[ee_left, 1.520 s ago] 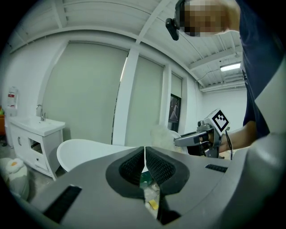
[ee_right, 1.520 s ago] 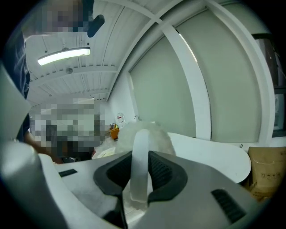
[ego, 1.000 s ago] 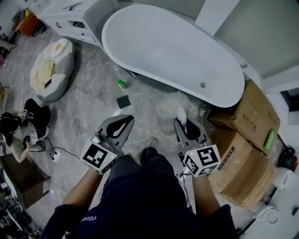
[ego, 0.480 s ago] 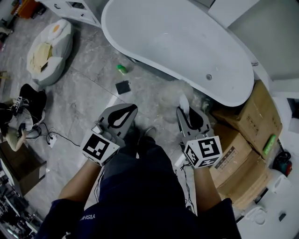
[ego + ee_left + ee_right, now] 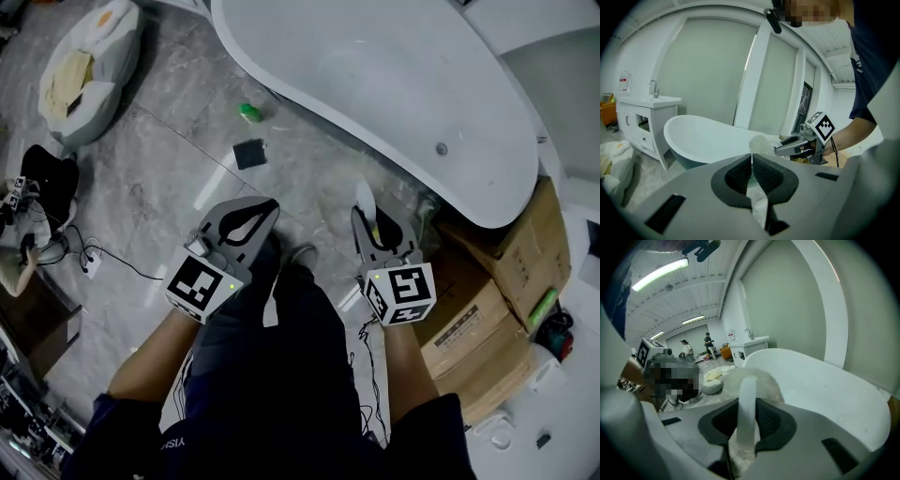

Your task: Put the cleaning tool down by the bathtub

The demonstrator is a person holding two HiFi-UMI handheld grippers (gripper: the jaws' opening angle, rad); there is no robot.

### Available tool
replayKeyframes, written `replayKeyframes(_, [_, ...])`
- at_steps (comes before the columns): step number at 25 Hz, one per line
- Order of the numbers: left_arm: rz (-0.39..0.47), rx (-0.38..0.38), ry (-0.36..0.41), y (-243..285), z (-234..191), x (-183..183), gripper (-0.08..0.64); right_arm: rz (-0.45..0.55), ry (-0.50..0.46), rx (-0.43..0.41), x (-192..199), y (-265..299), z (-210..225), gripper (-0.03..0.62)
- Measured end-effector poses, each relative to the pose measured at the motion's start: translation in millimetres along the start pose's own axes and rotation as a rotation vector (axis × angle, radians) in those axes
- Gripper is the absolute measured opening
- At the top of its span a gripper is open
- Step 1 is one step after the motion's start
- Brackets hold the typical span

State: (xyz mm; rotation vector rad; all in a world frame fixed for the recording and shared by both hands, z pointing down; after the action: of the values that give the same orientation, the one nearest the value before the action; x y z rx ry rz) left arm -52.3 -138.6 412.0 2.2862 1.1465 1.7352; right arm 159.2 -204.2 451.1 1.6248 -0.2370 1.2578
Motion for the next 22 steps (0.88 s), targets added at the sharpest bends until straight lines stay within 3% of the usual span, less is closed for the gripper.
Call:
replayKeyframes(8, [-0.036, -0.004, -0.026, 40, -73, 73, 0.037, -0.081, 0.007, 0.011, 63, 84, -1, 0.095])
replayKeyframes(13, [-0.061, -0.01, -0.002, 70, -110, 125, 0.037, -0.117, 0.007, 0.005, 112, 133, -1, 0.095])
replayKeyframes(22, [-0.033, -0.054, -0.025, 125, -161, 214, 0.037, -0.148, -0.02, -0.049, 201, 219, 7, 0.095])
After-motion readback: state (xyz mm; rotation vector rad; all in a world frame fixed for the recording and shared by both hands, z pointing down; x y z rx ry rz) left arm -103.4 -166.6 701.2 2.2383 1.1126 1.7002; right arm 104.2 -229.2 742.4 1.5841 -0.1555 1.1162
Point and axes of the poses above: the fingertips, and each gripper's own axes: y forward along the fingers, z to its right, x out of its underside, the point moved 7 cm from there along -y, backward along the fingers, and after that the axes turned 9 degrees about -y, right-handed, at the moved point
